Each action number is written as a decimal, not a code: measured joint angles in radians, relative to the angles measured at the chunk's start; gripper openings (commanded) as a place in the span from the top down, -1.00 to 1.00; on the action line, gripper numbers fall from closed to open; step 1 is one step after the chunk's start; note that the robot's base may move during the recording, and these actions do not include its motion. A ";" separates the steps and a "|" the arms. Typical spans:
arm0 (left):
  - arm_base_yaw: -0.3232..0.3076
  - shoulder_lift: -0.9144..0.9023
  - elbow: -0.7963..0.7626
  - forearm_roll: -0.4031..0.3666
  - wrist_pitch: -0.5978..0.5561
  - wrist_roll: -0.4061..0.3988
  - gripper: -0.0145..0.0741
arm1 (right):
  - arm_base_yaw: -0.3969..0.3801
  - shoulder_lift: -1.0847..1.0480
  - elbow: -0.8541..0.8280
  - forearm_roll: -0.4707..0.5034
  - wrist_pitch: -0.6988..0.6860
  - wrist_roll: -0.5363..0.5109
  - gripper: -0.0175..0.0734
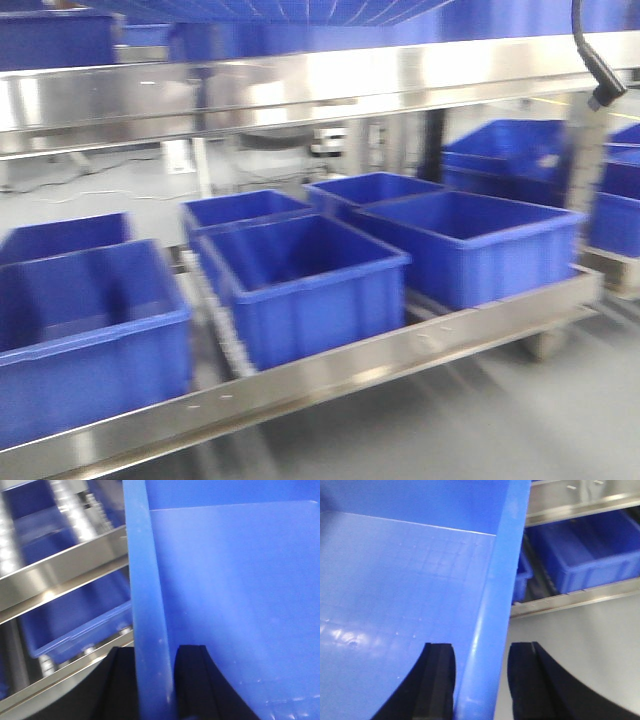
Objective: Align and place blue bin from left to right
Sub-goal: 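Back the base away from the rack holding the bin in both grippers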
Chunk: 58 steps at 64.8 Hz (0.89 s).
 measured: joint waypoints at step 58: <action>0.000 0.000 0.000 -0.002 0.000 0.000 0.70 | 0.000 0.000 0.000 0.000 0.004 0.000 0.79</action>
